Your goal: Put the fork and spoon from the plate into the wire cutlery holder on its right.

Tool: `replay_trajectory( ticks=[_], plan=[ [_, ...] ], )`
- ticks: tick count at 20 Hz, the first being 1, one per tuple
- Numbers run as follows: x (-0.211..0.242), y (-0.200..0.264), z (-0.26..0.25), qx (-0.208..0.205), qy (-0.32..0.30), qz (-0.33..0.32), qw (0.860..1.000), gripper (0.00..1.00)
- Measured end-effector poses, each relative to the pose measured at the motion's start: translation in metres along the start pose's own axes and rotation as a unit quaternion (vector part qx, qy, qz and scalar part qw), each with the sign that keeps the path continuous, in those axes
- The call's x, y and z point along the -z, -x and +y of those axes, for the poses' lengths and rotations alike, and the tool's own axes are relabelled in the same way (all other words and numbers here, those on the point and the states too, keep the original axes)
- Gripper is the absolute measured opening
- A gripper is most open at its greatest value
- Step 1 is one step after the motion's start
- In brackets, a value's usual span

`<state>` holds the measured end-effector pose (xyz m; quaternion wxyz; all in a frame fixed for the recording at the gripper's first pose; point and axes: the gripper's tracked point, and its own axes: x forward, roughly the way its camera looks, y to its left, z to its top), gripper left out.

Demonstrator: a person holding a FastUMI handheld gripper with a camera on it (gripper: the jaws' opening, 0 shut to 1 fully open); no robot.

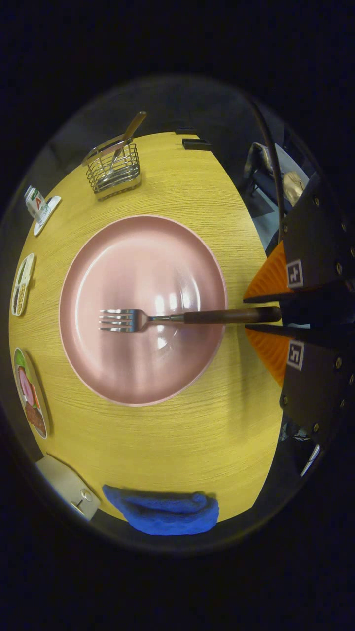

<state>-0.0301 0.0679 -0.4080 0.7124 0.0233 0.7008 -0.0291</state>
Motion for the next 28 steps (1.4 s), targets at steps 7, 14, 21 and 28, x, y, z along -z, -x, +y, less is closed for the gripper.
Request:
replay_trajectory(
  ticks=[7,14,21,28],
  plan=[
    [-0.004,0.018,-0.013,0.019,0.053,-0.011,0.998,0.06],
    [-0.034,0.056,-0.049,0.051,0.045,-0.039,0.997,0.06],
    [-0.060,0.083,-0.121,0.096,0.009,-0.045,0.994,0.06],
    [-0.070,0.104,-0.195,0.139,-0.026,-0.027,0.990,0.06]
  ],
)
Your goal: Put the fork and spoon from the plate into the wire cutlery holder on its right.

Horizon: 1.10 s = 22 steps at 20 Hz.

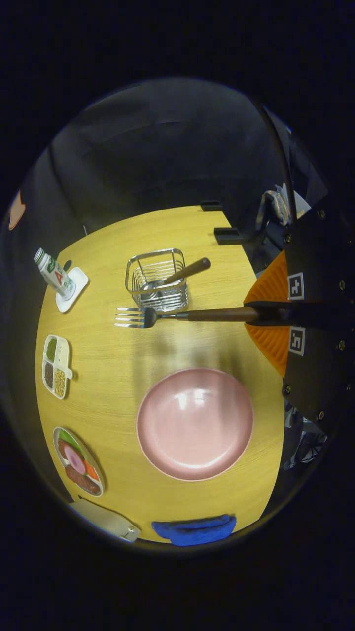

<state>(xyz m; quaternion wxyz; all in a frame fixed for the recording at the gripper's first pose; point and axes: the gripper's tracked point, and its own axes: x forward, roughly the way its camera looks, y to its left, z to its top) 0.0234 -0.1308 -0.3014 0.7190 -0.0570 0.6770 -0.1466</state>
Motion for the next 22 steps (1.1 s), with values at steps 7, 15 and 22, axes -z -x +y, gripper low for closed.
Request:
replay_trajectory(
  ticks=[7,15,22],
  plan=[
    [0.001,0.001,-0.053,0.018,-0.011,0.039,0.999,0.05],
    [0.004,-0.016,-0.081,0.026,0.019,0.093,0.995,0.05],
    [-0.003,-0.025,-0.087,0.026,0.056,0.104,0.993,0.05]
  ],
)
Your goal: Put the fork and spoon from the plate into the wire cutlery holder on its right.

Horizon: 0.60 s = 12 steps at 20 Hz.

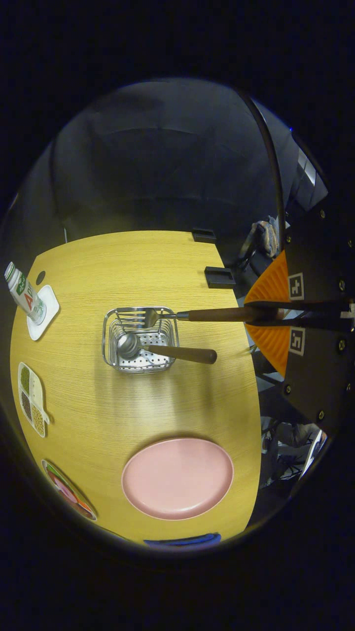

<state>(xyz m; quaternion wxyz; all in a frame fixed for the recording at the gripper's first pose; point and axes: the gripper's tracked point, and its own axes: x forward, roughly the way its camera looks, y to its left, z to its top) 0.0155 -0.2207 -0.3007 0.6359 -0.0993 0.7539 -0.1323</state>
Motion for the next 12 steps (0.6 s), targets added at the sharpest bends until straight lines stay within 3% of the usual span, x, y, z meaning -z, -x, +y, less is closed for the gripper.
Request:
replay_trajectory(
  ticks=[12],
  plan=[
    [-0.0012,-0.0011,0.0014,0.012,0.029,0.022,0.999,0.05]
  ],
)
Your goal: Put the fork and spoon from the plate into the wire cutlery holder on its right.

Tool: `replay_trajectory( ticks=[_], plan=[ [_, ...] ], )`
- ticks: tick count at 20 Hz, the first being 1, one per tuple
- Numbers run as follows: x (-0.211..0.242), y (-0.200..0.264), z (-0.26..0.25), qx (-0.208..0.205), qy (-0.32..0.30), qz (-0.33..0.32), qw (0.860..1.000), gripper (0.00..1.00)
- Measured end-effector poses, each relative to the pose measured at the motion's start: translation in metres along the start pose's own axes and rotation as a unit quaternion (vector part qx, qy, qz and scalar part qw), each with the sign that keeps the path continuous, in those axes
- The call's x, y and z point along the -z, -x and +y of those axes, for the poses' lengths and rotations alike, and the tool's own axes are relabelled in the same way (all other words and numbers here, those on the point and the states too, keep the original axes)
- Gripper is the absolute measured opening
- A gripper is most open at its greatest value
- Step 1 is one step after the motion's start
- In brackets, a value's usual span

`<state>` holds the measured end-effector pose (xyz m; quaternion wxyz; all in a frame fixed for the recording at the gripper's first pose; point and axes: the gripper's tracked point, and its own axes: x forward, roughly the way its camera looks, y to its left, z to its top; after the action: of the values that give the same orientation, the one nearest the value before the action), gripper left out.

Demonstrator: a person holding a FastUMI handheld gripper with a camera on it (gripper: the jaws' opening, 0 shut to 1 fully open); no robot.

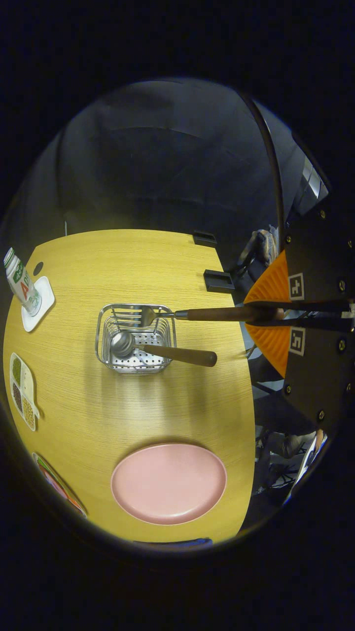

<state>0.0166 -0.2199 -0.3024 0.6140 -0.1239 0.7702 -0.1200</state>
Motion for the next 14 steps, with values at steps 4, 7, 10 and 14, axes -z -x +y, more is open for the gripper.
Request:
replay_trajectory(
  ticks=[4,7,10,14],
  plan=[
    [0.009,-0.001,-0.001,0.005,0.010,0.015,1.000,0.05],
    [0.013,-0.006,0.002,0.001,0.018,0.022,1.000,0.05],
    [0.011,-0.006,0.004,0.000,0.029,0.020,0.999,0.05],
    [0.002,-0.004,0.000,0.009,0.031,0.003,0.999,0.16]
  ],
)
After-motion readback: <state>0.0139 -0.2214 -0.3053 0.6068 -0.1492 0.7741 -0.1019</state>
